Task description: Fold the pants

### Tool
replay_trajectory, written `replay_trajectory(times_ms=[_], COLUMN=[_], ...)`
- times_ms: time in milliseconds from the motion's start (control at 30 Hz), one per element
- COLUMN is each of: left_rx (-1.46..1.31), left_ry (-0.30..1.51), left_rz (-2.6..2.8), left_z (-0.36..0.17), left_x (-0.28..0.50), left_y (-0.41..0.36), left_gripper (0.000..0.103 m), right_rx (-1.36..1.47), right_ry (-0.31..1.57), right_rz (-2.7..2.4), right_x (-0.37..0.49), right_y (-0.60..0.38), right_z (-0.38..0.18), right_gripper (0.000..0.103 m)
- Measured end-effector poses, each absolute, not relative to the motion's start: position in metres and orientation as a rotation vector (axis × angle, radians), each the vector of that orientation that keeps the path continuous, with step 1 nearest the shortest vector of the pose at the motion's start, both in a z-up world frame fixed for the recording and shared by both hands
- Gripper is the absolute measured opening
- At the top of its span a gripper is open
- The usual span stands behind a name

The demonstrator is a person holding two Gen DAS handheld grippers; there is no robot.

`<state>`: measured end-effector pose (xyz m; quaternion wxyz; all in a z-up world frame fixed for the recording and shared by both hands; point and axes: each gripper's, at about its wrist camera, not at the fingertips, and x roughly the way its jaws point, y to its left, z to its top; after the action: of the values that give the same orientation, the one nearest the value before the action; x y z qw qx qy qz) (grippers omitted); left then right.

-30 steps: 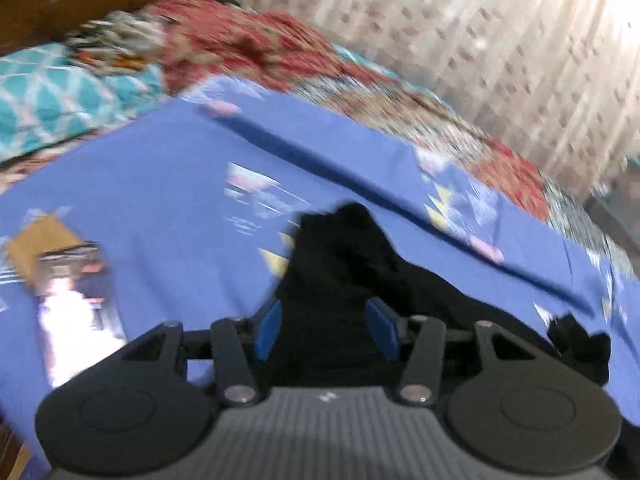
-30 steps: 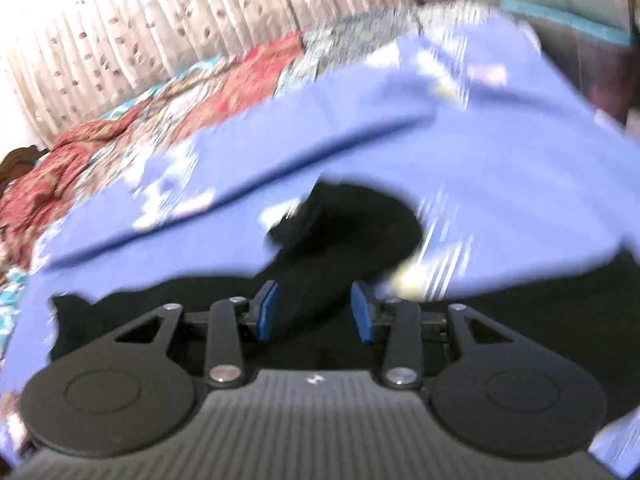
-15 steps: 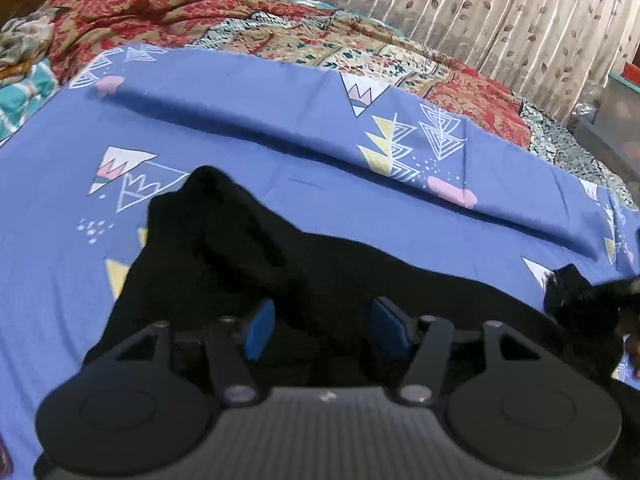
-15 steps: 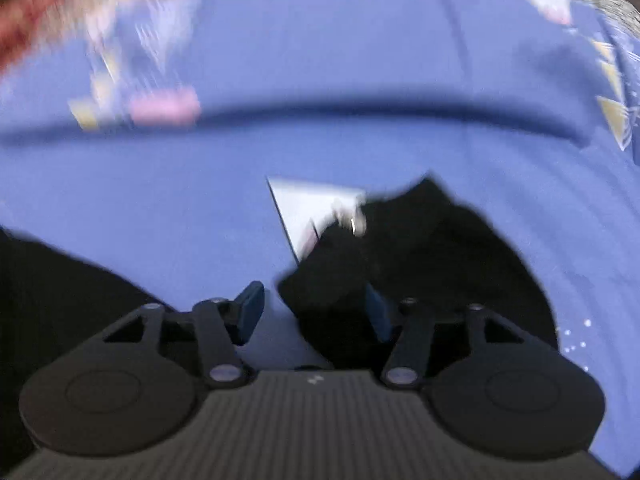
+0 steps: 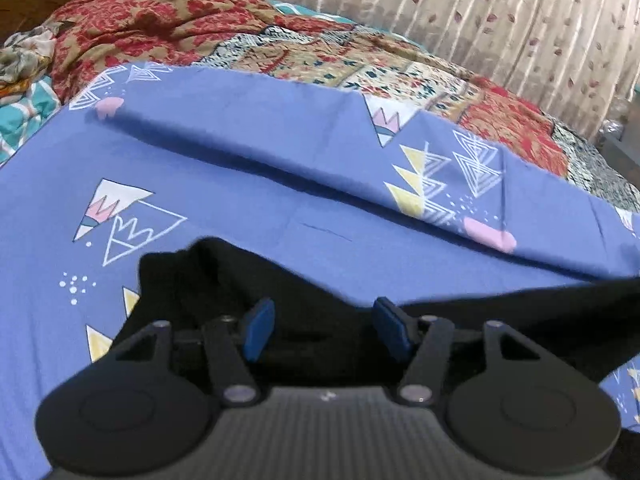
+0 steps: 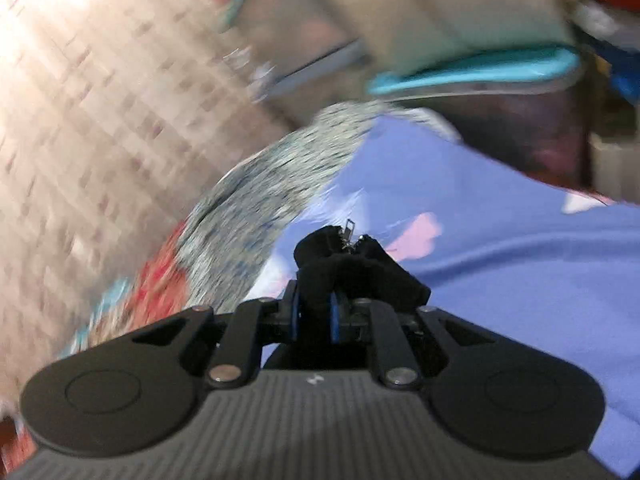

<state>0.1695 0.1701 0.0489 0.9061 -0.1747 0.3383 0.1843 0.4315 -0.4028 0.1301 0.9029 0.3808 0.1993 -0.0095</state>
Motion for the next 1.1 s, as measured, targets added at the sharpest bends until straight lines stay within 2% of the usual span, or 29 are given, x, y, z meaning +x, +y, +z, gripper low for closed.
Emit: replay_trajectory(times_ms=[67, 167, 267, 333, 400, 533, 600, 667, 733, 800, 1000, 1033, 1067, 1100], left_rx=[-0.334, -0.332, -0.343, -0.289, -0.217, -0.048, 0.041, 0.085, 0.111, 0.16, 0.23, 0.247, 0.276, 0.324], left_ry=[0.707, 0.756, 0.725, 0.686, 0.675, 0.692, 0.698, 0.716, 0.738, 0.755, 0.768, 0.769, 0.768, 0.777], left_rz=[0.41, 0.434, 0.44, 0.466, 0.48, 0.44, 0.395, 0.341, 0.277, 0.224, 0.111, 0.104, 0.102, 0.107], left_z=[0.045, 0.038, 0.048, 0.061, 0.071, 0.079, 0.078, 0.074, 0.068, 0.058, 0.046, 0.044, 0.04, 0.033], left_x=[0.172, 0.175, 0.163, 0.156, 0.156, 0.167, 0.174, 0.184, 0.196, 0.206, 0.207, 0.205, 0.205, 0.207], left_y=[0.171, 0.179, 0.192, 0.2, 0.21, 0.221, 0.218, 0.214, 0.207, 0.197, 0.163, 0.158, 0.153, 0.148], left_gripper=[0.064, 0.064, 0.064, 0.067, 0.074, 0.076, 0.08, 0.08, 0.084, 0.093, 0.099, 0.098, 0.086, 0.051], right_rx=[0.814, 0.839, 0.94, 0.951, 0.93, 0.837, 0.788, 0.759, 0.734, 0.712, 0.646, 0.63, 0.615, 0.598], right_ry=[0.533, 0.659, 0.677, 0.659, 0.615, 0.515, 0.49, 0.501, 0.534, 0.583, 0.657, 0.669, 0.679, 0.688], right_rz=[-0.099, -0.13, -0.095, -0.07, -0.07, -0.095, -0.099, -0.079, -0.064, -0.068, -0.076, -0.083, -0.095, -0.109], right_x=[0.441, 0.441, 0.429, 0.418, 0.413, 0.4, 0.398, 0.401, 0.411, 0.421, 0.444, 0.449, 0.453, 0.457], right_y=[-0.406, -0.402, -0.405, -0.413, -0.426, -0.446, -0.449, -0.448, -0.441, -0.433, -0.405, -0.401, -0.398, -0.396], right_z=[0.093, 0.041, 0.014, 0.018, 0.035, 0.074, 0.088, 0.094, 0.093, 0.087, 0.07, 0.068, 0.066, 0.063], right_gripper=[0.025, 0.038, 0.041, 0.045, 0.046, 0.047, 0.053, 0.06, 0.061, 0.063, 0.064, 0.064, 0.064, 0.056])
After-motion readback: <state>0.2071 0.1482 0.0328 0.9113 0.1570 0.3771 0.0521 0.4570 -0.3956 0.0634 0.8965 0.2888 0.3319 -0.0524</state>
